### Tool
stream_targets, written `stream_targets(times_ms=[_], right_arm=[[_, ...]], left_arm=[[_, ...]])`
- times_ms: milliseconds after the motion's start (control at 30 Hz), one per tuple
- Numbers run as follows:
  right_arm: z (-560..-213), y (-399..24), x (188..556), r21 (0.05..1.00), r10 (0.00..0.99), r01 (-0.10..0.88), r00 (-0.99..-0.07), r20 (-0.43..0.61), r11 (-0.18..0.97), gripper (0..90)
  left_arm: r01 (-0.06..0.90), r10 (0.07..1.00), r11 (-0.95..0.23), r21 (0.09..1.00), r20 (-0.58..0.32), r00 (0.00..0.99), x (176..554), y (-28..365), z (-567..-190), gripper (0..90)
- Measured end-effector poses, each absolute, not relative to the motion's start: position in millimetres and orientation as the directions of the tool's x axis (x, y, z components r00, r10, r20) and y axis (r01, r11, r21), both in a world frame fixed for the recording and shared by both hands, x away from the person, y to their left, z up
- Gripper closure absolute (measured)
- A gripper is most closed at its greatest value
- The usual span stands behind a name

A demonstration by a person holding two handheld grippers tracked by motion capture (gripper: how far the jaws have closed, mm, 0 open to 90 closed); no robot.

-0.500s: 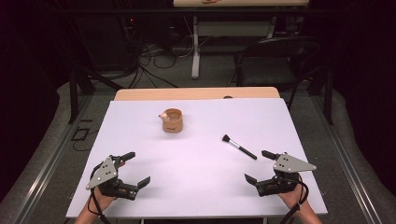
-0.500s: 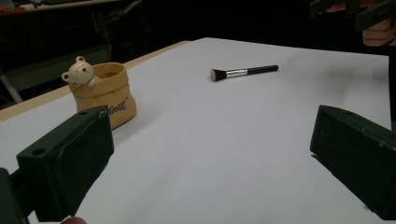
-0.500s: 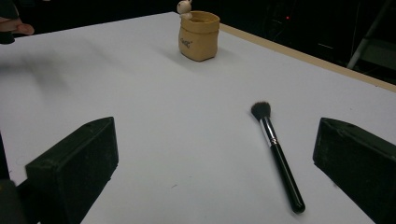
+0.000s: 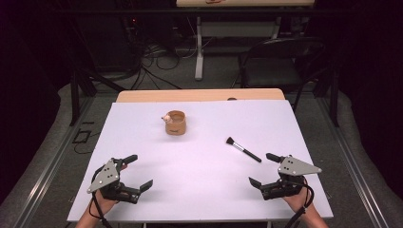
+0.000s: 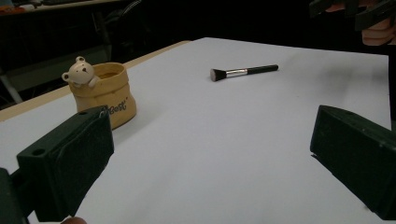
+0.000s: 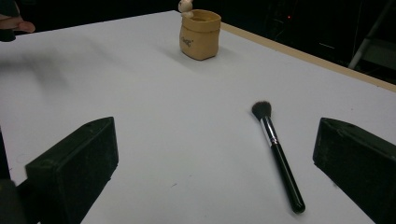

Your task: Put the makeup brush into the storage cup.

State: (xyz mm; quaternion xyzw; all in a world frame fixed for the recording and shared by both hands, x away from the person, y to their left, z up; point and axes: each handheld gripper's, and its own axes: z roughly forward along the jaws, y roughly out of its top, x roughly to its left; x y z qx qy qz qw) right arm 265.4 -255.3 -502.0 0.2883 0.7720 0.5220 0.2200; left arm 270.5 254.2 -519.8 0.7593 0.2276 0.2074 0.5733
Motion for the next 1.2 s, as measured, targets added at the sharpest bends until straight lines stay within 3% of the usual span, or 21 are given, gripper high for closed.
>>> stream_targets(times_ms=[1200], right_arm=[[-500,-262,290,0.93,0.688,0.215,-0.724,-0.052,0.297,0.0]], left_arm=[[0.108,0.57,-0.238,0.965,0.049,0.82,270,255,-520,0.0]])
